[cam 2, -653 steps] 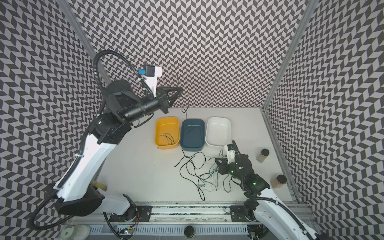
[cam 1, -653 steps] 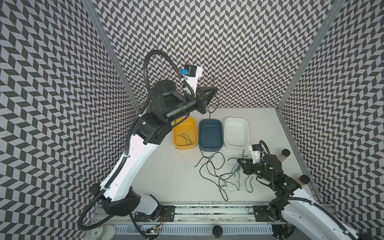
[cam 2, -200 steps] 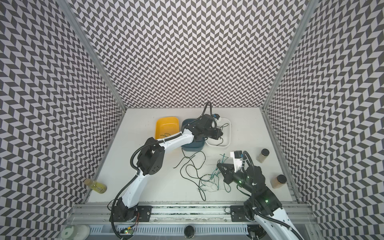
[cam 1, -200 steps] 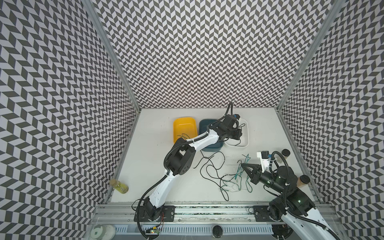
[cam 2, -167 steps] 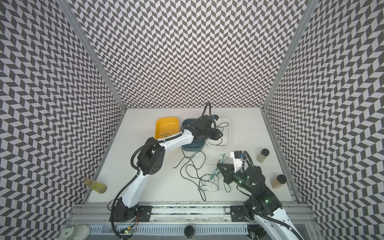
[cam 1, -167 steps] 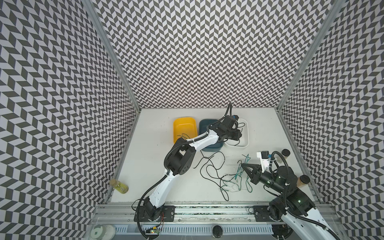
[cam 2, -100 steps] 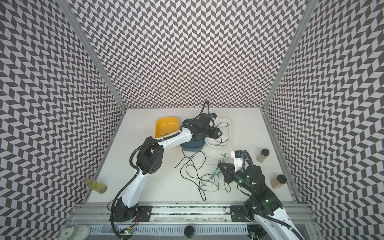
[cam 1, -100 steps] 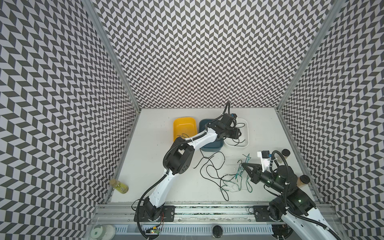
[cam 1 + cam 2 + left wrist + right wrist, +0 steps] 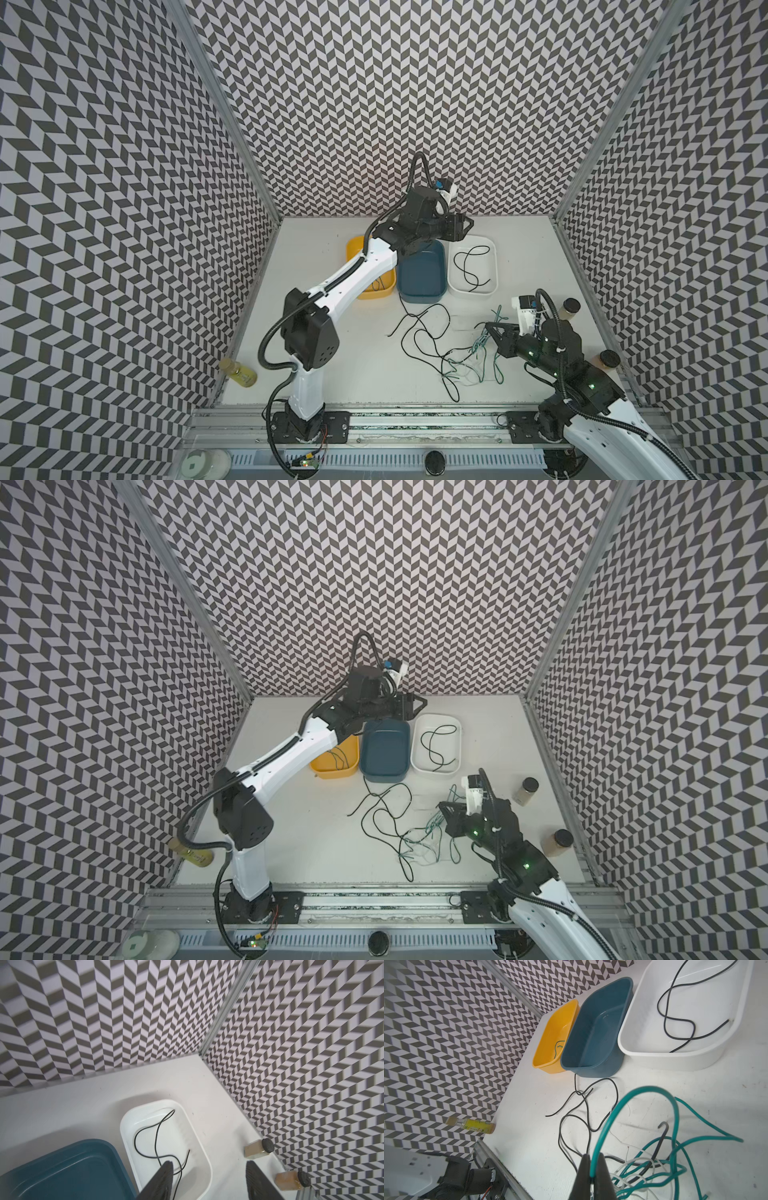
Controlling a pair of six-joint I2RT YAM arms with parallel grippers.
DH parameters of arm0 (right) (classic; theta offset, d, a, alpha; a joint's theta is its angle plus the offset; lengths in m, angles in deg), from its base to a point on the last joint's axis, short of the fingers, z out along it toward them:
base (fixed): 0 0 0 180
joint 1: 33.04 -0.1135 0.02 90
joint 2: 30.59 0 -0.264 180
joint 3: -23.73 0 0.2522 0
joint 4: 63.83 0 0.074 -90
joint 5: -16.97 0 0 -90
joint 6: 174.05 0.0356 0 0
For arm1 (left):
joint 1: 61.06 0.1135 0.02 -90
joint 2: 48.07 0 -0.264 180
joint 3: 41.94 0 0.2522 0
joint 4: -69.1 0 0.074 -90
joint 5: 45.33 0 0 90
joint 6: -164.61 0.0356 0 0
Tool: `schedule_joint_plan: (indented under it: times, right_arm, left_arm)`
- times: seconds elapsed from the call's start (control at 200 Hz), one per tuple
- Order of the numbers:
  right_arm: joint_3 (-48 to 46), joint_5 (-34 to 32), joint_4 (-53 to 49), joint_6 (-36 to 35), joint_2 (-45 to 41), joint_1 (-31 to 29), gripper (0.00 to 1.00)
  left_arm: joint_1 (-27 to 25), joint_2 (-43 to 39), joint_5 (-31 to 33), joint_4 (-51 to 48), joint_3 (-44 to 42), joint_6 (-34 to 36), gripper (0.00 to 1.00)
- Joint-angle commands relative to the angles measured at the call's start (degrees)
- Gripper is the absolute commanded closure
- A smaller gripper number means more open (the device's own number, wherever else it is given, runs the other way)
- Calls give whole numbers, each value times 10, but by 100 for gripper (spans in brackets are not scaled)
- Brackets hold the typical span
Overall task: Untangle the cables
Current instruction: 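Move the left gripper back down to the black wires on the table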
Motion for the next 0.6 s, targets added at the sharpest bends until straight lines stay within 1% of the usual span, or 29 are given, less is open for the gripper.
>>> schedule_joint_plan:
  times: [0.0, 0.08, 0.175, 0.275, 0.285, 0.456, 0.596]
  right_arm:
    - [36, -36, 7, 12, 18, 1, 100]
    - [42, -34, 11, 11, 35, 1, 100]
    - [40, -30, 22, 13, 45, 1, 100]
    - [36, -21, 38, 19, 52, 1, 100]
    - [36, -20, 39, 19, 52, 1, 100]
    - [39, -11, 45, 15, 66, 1, 100]
    - [36, -5, 53, 19, 72, 1, 100]
  left_arm:
    - [-17, -71, 34, -14, -96, -8, 42]
    - [-26, -140, 61, 3, -202, -13, 42]
    - [-34, -208, 78, 17, -317, -25, 42]
    - [-36, -262, 78, 31, -414, -33, 42]
    - [-36, -266, 77, 32, -422, -44, 42]
    - [-50, -321, 66, 36, -530, -72, 43]
    - [-68, -341, 71, 46, -588, -85, 43]
